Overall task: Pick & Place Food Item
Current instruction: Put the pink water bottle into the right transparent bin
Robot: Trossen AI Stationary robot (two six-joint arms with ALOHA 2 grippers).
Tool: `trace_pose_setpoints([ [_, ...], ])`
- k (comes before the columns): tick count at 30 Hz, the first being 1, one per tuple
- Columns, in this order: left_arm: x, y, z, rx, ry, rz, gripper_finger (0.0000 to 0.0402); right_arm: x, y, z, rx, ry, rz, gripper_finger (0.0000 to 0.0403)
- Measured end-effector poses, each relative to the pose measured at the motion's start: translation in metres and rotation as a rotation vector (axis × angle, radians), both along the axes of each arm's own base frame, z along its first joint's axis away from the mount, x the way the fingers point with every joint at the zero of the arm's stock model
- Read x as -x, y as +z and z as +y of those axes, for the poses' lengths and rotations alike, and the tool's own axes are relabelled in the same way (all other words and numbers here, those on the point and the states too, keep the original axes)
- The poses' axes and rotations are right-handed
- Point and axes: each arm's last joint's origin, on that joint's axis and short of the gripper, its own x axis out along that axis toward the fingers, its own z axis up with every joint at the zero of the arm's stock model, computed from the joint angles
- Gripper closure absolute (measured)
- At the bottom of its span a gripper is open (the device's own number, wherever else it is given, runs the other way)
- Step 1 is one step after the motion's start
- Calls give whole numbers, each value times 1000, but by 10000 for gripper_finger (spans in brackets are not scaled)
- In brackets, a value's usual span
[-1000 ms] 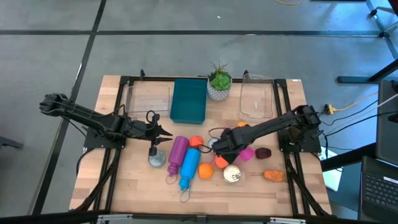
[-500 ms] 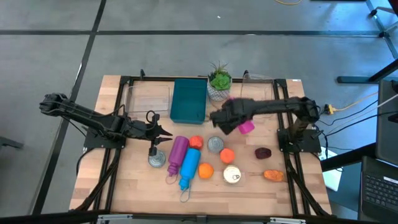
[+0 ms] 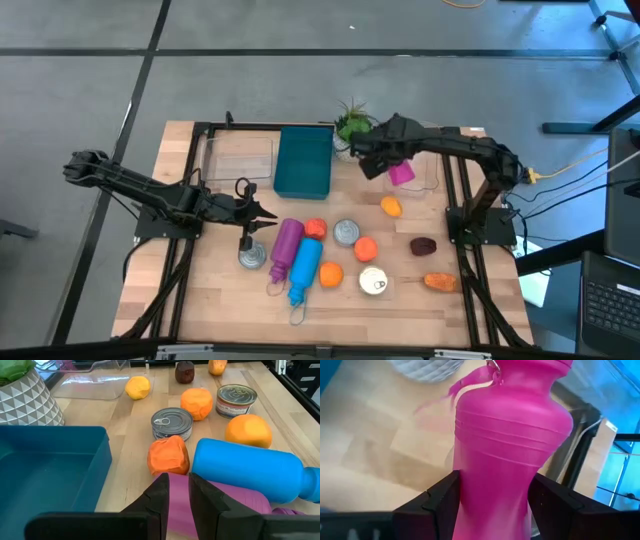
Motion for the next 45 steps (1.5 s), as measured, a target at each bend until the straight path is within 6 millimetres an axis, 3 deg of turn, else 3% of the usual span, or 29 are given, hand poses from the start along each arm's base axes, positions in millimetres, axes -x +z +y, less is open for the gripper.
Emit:
trace_pose_setpoints([
  [8,0,0,0,9,2,1,334,16,9,-33,197,-118,16,193],
  [22,0,0,0,12,-3,4,334,20,14,-43,678,-355,-83,193],
  [30,1,-2,0,9,-4,19,339,22,-32,-44,821,-436,-130,193],
  [36,1,-2,0,3,3,19,334,26,-52,-44,950,-476,-192,193],
  [45,1,-2,0,1,6,18,339,29,-98,-43,1015,-499,-283,193],
])
